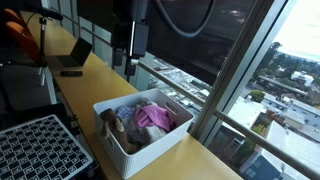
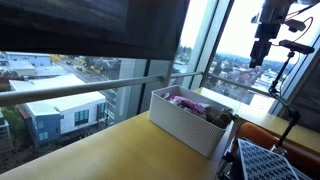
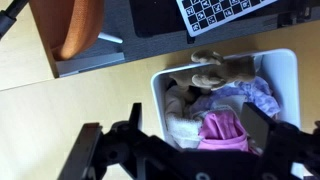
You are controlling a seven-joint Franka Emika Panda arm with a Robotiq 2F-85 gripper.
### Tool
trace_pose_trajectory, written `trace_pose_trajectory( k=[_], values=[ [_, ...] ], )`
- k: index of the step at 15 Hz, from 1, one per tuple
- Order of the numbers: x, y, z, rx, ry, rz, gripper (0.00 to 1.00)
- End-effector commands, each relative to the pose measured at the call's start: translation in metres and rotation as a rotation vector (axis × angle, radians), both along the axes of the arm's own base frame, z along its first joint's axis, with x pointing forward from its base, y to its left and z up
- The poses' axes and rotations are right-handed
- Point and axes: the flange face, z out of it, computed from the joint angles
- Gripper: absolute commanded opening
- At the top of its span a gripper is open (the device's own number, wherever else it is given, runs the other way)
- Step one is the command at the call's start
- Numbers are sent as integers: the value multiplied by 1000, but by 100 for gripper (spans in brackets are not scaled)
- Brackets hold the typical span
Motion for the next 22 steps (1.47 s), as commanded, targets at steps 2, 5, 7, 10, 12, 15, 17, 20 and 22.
trace_pose_trajectory(
  k=[2,5,7,10,12,15,17,20,22],
  values=[
    [0,0,1,0,0,0,100],
    [0,0,1,0,0,0,100],
    [0,0,1,0,0,0,100],
    [9,8,0,2,-13,24,100],
    [22,23,-1,2,-49,73,100],
    [53,53,-8,-4,-164,177,100],
    [76,71,-21,0,-233,243,100],
    [108,88,-61,39,-287,297,100],
    [122,99,-101,78,-289,326,100]
  ],
)
